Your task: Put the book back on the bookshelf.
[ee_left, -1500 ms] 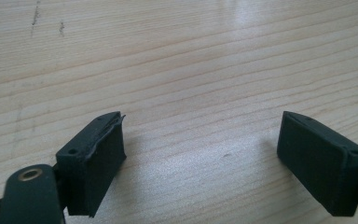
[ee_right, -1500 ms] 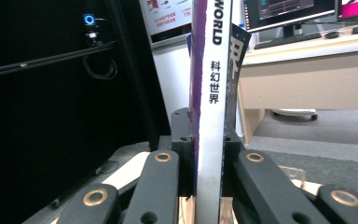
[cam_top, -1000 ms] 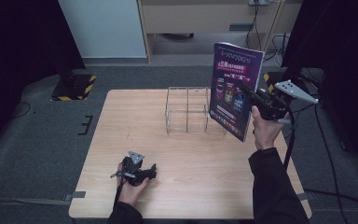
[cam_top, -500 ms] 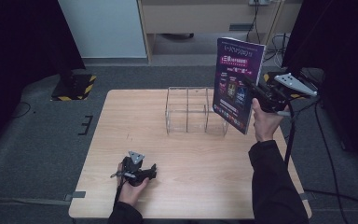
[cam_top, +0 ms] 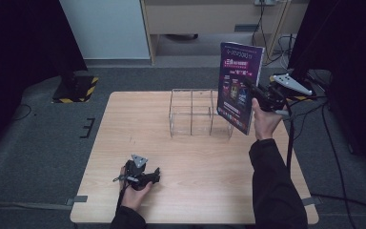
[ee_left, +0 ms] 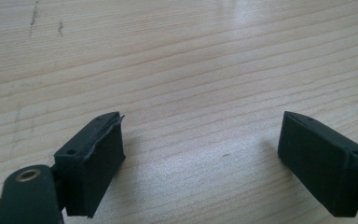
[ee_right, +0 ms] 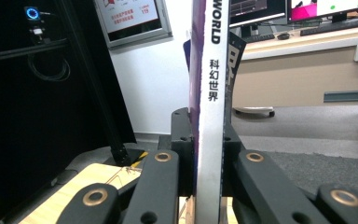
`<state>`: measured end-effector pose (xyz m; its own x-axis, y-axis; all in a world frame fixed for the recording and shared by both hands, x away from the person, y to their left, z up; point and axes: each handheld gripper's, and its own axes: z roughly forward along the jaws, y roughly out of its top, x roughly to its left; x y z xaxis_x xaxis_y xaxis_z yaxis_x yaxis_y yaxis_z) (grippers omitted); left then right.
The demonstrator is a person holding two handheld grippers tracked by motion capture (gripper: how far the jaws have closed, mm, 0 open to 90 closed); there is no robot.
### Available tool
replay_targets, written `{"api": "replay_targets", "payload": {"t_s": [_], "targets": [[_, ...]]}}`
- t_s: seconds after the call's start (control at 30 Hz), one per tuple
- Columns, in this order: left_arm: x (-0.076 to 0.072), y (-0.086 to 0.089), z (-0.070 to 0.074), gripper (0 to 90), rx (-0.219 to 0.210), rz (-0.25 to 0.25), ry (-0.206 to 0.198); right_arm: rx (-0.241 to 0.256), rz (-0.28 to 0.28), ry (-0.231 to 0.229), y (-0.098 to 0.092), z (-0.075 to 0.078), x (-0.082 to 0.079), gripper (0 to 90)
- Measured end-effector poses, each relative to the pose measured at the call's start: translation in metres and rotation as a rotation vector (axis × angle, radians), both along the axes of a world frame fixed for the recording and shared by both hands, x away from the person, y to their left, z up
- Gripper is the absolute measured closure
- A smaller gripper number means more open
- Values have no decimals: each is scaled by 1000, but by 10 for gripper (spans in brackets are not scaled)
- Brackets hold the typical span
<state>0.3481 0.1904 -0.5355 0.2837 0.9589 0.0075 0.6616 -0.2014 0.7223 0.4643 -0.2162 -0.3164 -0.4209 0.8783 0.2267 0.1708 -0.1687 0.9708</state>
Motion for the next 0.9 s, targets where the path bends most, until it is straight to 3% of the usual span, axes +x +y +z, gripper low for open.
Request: {"api": "replay_targets", "payload": {"t_s": [0.5,0.9], "targets": [[0,0,0,134,0,0,0,-27,-27,33,15,-25,24,829],[0,0,0,133,0,0,0,-23,-50,42,15,-40,29,829]]}}
